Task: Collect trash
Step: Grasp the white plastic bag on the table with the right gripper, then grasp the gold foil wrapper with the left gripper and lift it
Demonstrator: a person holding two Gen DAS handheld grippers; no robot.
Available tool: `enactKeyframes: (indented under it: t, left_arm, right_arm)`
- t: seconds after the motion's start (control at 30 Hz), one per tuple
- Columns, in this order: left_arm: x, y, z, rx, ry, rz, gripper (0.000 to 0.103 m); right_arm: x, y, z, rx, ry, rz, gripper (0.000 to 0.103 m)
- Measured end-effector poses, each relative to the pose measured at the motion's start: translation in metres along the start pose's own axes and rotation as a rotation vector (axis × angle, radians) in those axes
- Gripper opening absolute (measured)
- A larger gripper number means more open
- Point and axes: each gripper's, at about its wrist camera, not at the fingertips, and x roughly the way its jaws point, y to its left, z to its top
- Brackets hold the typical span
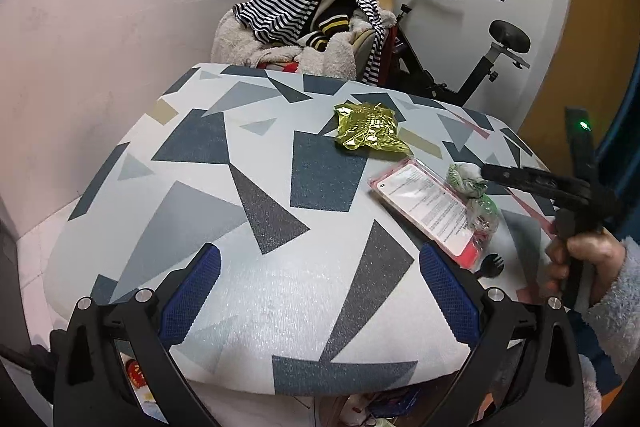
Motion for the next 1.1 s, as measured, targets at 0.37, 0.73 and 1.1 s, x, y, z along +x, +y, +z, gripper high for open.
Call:
enactKeyframes:
  t: [0.37,0.73,1.1]
  left_arm:
    - [0.02,0.011,-0.002,-0.06,0.05,-0.041,0.092]
    - [0.071,-0.01,0.03,-0.027,0.106,-0.128,0.092]
    - [0.185,-0.041,0.102,0.025,0.186,-0.178,0.092]
  right_arm:
    - [-0.011,-0.017,0.008,0.065,-0.063,0.009,0.039]
    - [-0.033,-0.04,-0.019,-0.103,-0.195,-0.167,0.039]
    - [-0.035,-0.05,-0.022,-0.076,-0.198,-0.119,0.039]
